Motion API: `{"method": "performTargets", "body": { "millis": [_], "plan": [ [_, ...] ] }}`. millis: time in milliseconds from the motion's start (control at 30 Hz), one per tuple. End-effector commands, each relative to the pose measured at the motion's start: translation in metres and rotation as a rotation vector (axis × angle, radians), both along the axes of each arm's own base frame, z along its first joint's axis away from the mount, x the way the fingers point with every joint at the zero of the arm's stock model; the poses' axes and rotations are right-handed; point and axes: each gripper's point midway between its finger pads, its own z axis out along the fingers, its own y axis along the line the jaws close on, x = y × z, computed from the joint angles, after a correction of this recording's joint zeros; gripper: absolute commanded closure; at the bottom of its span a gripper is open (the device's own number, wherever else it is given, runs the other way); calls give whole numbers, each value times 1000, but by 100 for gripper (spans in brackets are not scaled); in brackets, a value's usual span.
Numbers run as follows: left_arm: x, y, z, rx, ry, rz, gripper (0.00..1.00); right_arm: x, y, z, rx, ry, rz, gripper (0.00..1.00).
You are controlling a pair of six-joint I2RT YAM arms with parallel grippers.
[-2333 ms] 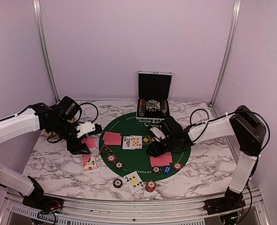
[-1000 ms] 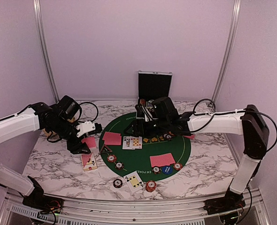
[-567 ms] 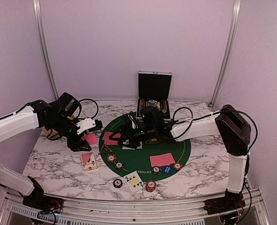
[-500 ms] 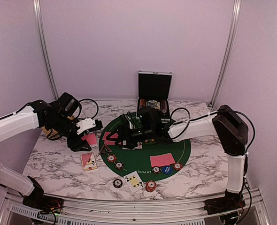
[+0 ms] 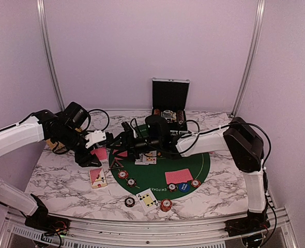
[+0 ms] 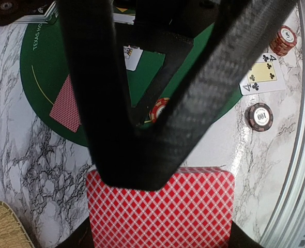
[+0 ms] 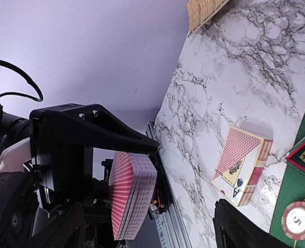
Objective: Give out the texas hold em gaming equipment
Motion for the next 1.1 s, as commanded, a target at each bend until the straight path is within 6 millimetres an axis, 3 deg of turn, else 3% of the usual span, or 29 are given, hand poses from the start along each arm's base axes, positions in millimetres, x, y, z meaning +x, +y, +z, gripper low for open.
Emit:
{"method": "performTargets", "body": {
  "millis": [0,300,567,1067],
  "plan": [
    [7,-13,17,-50,-26,-16,100,-8,17,11,48,14,41,16],
    [7,-16,19,-46,-43,-29,100,-11,34,12,75,27,65,15],
    [7,-17,20,-45,-49,-34,100,-16,48,-2,74,73,90,15],
    [5,-14,19,-33,-61,-43,100,-14,52,-15,91,145,93,23]
  ]
}}
